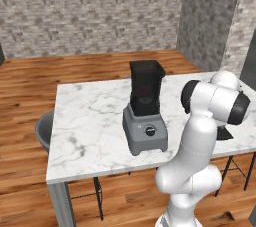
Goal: Open the blender lid, put the apple in the blender, close the lid, and start the blender.
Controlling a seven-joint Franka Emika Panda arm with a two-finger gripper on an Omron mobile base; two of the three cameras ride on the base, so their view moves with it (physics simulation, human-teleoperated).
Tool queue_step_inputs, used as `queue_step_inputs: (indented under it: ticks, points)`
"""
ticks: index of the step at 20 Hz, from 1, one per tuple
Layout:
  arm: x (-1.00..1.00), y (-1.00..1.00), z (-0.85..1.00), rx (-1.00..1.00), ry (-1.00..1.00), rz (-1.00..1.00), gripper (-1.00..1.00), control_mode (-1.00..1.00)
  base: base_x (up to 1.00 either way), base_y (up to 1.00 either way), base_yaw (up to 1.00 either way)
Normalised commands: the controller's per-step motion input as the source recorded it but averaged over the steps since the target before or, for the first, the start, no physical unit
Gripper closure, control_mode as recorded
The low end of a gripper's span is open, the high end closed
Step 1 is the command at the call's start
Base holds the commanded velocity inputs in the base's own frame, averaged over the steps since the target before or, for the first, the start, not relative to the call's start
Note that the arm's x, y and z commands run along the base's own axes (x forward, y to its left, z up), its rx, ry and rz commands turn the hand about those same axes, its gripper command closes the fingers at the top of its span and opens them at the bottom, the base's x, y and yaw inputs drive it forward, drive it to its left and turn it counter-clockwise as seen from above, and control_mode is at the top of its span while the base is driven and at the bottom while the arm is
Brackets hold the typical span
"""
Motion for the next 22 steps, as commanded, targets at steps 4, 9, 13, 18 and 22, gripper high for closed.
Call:
queue_step_inputs:
  ticks: [4,9,13,18,22]
  points:
    - [0.00,0.01,0.05,0.00,-0.03,0.00,1.00,-1.00,0.00,0.00,0.00]
    - [-0.04,0.00,0.80,0.00,-0.15,0.00,1.00,-1.00,0.00,0.00,0.00]
    - [-0.03,0.01,1.00,0.00,-0.17,0.00,1.00,-1.00,0.00,0.00,0.00]
    - [-0.01,0.08,0.55,0.00,-0.06,0.00,1.00,-1.00,0.00,0.00,0.00]
    - [0.00,0.00,0.00,0.00,0.00,0.00,1.00,-1.00,0.00,0.00,0.00]
